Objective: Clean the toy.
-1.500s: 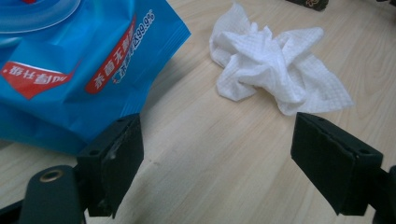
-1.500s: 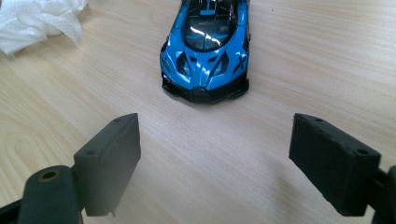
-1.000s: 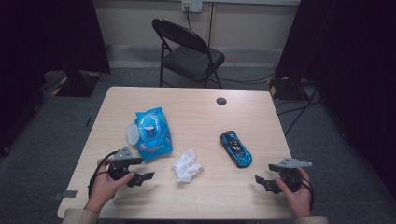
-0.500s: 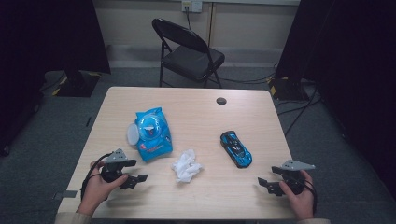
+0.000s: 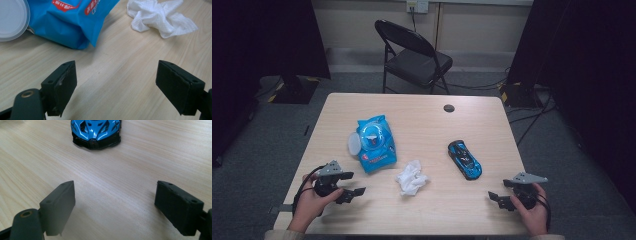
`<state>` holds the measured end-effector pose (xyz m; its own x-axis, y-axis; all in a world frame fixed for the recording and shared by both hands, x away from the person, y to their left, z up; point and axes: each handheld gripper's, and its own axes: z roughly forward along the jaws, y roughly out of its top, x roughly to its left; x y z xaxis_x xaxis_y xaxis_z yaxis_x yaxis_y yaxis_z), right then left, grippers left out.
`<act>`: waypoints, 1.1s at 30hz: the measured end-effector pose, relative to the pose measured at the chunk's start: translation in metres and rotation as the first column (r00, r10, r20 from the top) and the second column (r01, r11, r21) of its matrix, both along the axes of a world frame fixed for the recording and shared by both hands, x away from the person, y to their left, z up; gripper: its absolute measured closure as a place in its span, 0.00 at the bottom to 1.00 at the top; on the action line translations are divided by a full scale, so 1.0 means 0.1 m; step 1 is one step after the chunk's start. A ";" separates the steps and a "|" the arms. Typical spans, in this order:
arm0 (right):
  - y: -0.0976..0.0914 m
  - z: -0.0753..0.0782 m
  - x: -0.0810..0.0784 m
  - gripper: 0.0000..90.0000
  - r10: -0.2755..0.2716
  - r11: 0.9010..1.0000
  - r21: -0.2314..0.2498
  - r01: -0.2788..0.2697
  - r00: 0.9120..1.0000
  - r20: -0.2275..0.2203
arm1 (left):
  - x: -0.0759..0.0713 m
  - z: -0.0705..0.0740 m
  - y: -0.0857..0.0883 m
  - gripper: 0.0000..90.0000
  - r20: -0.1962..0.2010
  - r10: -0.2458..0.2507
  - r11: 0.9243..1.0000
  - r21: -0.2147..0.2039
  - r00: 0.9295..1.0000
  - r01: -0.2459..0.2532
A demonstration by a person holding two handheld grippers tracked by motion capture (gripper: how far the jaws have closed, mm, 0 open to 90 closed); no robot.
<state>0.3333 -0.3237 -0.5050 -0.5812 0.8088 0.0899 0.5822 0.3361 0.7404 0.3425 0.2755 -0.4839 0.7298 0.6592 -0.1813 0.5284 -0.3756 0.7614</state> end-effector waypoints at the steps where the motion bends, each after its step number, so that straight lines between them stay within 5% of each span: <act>1: 0.00 0.00 0.00 0.18 -0.001 1.000 0.000 0.001 1.000 0.002 | -0.01 0.00 0.01 0.19 0.001 0.003 1.000 0.001 1.000 -0.003; 33: 0.07 -0.02 -0.02 0.17 0.016 0.997 -0.074 -0.014 0.999 0.037 | -0.15 -0.07 0.34 0.19 0.005 0.024 0.999 0.040 1.000 -0.024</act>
